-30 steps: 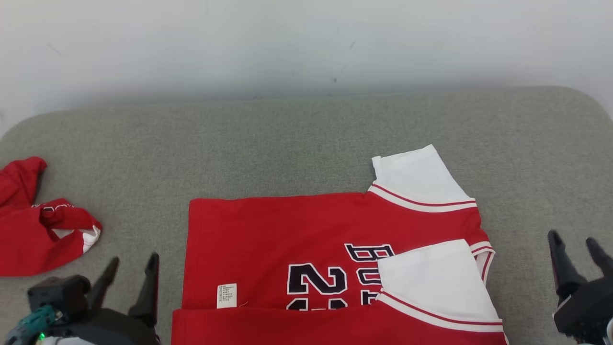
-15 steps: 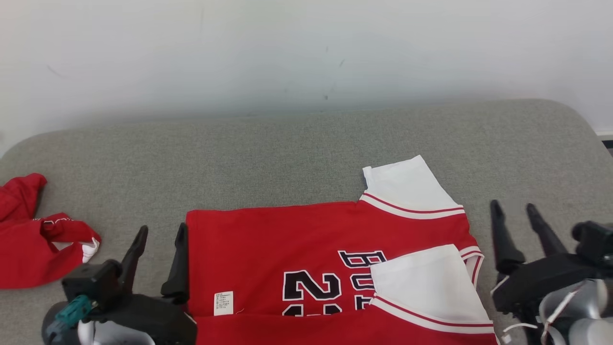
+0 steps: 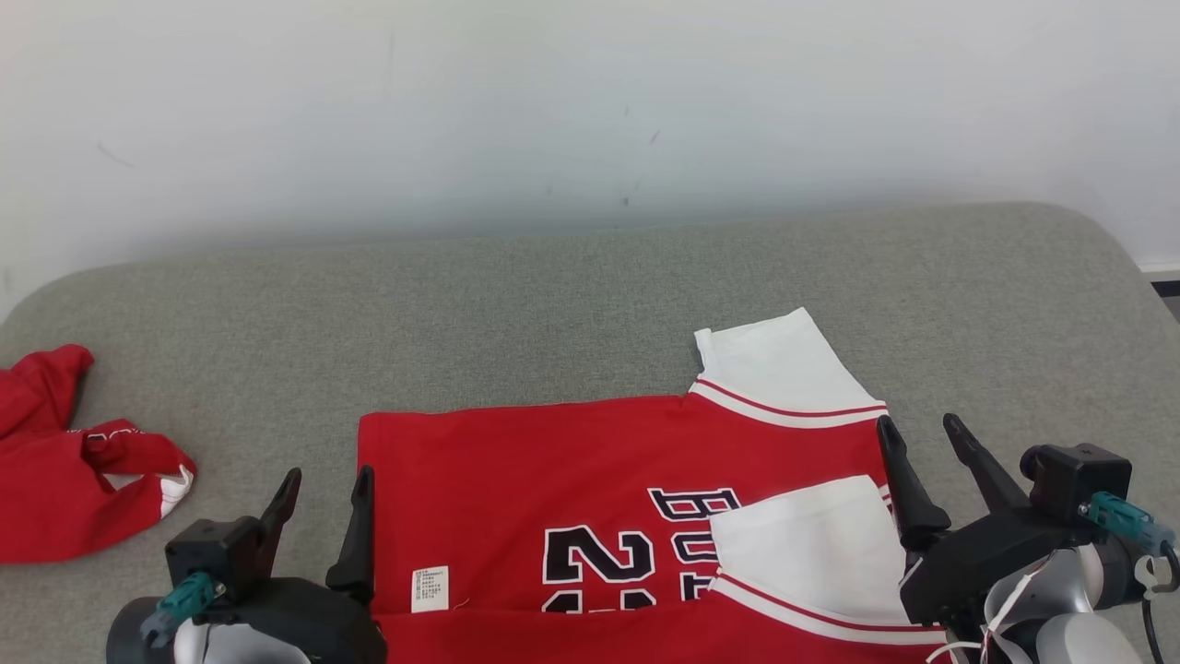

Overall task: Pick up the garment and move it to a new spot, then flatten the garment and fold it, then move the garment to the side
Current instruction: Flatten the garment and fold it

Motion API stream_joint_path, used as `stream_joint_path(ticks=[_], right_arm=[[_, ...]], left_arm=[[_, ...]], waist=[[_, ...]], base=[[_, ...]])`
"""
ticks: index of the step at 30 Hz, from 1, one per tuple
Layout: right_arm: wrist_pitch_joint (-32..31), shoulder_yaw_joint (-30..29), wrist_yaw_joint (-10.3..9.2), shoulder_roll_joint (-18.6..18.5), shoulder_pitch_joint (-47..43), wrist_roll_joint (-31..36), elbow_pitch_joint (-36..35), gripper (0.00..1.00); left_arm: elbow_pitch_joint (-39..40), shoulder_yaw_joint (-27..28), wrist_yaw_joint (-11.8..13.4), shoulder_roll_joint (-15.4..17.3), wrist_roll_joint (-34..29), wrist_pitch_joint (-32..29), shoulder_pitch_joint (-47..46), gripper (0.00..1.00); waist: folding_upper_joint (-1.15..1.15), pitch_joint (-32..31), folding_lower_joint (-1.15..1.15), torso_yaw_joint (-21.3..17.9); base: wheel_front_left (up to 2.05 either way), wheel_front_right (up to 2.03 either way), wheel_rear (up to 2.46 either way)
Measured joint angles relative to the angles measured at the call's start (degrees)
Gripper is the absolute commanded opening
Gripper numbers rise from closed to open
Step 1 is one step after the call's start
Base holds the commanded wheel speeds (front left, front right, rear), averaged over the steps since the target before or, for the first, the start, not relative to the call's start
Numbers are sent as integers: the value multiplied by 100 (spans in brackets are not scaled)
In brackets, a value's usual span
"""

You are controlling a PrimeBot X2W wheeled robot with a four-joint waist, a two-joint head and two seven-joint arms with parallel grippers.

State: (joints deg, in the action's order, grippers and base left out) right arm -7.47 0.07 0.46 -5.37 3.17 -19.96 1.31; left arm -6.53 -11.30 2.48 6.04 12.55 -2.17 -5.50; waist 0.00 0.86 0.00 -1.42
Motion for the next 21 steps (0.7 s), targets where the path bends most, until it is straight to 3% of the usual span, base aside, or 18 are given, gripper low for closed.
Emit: stream_joint_path(ticks=[15, 21], right_arm=[[403, 9, 99, -1, -37, 38, 257, 100], [497, 67, 147, -2, -75, 40, 263, 100]], left_arm=[[-333, -73, -103, 16, -18, 221, -2, 100], [-778, -49, -250, 107, 3, -55, -594, 100]], waist=[[0, -29, 0, -29], [0, 24, 0, 25]], base=[[0, 0, 0], [0, 0, 0]])
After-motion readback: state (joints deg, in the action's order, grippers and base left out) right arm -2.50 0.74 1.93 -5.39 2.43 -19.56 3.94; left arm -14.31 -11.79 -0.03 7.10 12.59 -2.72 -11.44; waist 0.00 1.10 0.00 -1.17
